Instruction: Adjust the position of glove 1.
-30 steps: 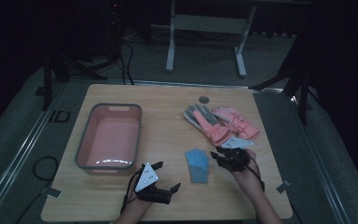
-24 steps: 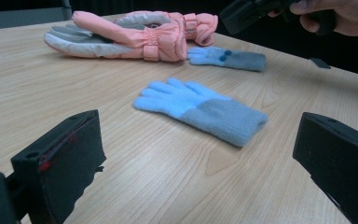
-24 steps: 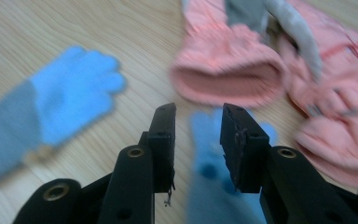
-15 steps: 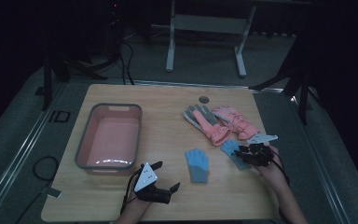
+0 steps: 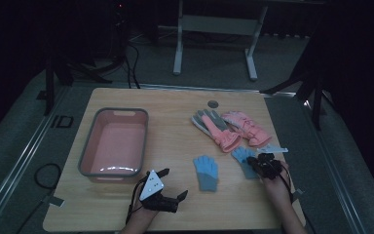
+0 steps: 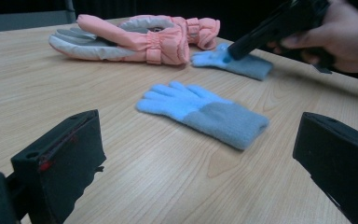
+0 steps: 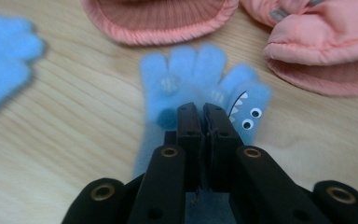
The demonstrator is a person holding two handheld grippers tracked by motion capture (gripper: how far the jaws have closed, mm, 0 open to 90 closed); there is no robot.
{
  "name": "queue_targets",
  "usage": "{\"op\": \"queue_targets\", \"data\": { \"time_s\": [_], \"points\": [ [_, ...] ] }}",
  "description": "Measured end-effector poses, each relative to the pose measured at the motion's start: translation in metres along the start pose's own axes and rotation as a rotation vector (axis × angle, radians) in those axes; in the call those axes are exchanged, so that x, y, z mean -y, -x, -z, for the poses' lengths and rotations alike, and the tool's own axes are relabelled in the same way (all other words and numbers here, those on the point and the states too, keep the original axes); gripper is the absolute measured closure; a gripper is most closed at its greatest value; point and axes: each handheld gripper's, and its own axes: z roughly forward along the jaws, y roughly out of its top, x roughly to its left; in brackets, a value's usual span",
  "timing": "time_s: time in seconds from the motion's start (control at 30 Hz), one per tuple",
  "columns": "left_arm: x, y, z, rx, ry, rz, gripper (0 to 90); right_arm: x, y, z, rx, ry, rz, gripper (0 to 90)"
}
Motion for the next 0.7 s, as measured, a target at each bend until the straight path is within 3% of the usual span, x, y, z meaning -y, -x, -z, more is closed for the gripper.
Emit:
{"op": "queue_targets", "data": {
  "time_s": [0.07,0.13,0.17,0.43,0.7],
  "points": [
    [0.000,0.000,0.000,0.000,-0.001,-0.001,1.9,-0.002,-0.013,0.012,0.048,0.015,-0.016,86.3],
    [0.000,0.000,0.000,0.001,-0.002,-0.002,1.8,-0.002,-0.013,0.012,0.048,0.015,-0.016,86.3],
    [0.000,0.000,0.000,0.001,-0.003,-0.005,1.9,-0.005,-0.030,0.028,0.087,0.032,-0.040,86.3],
    [0.000,0.000,0.000,0.003,-0.004,-0.003,1.9,-0.002,-0.051,0.056,0.118,0.057,-0.134,86.3],
    [0.000,0.000,-0.001,0.002,-0.009,-0.008,1.9,0.011,-0.055,0.049,0.111,0.041,-0.162,86.1]
  ]
}}
